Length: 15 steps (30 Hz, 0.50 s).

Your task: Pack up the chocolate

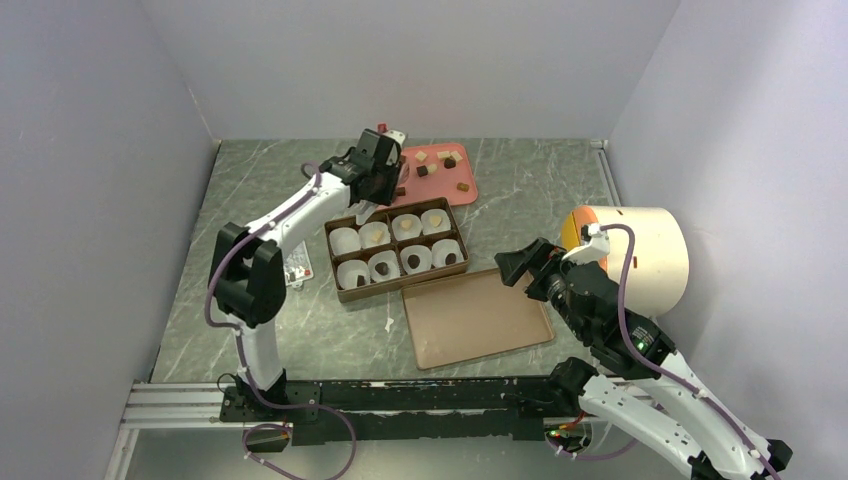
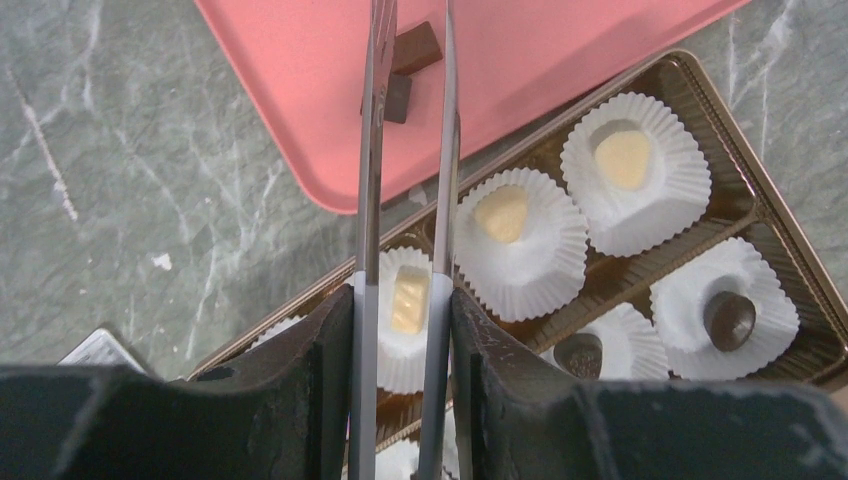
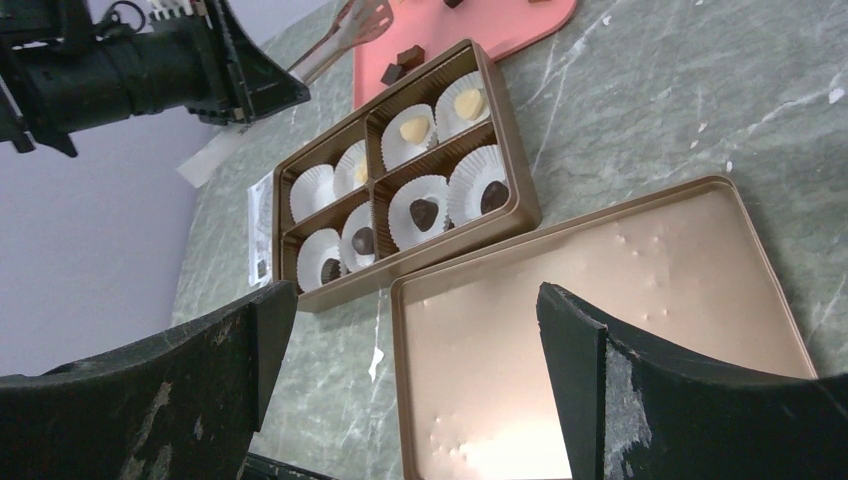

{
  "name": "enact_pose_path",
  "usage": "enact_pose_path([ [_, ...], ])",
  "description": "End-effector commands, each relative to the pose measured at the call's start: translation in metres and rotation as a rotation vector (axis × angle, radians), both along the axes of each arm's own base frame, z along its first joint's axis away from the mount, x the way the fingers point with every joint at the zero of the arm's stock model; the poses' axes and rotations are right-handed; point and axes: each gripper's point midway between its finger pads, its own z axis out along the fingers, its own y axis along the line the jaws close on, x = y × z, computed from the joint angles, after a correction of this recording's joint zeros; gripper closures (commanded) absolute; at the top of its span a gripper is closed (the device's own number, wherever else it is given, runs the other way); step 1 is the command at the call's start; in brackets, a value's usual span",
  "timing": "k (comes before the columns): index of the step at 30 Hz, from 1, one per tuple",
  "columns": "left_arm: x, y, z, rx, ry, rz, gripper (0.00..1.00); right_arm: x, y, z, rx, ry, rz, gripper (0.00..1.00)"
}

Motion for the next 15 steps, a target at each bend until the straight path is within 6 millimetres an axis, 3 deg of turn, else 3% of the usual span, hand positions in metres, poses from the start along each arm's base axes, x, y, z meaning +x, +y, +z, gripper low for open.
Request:
enact_pose_path([
  [1, 0.03, -0.023, 0.027, -0.071, -0.117, -0.035, 0.6, 0.001, -0.005, 0.018, 0.02, -0.038, -0.019, 0.04],
  [15, 0.057, -0.04, -0.011, -0.03, -0.083, -0.07, 0.58, 0.0, -0.009, 0.017, 0.013, -0.04, -0.034, 0.04],
])
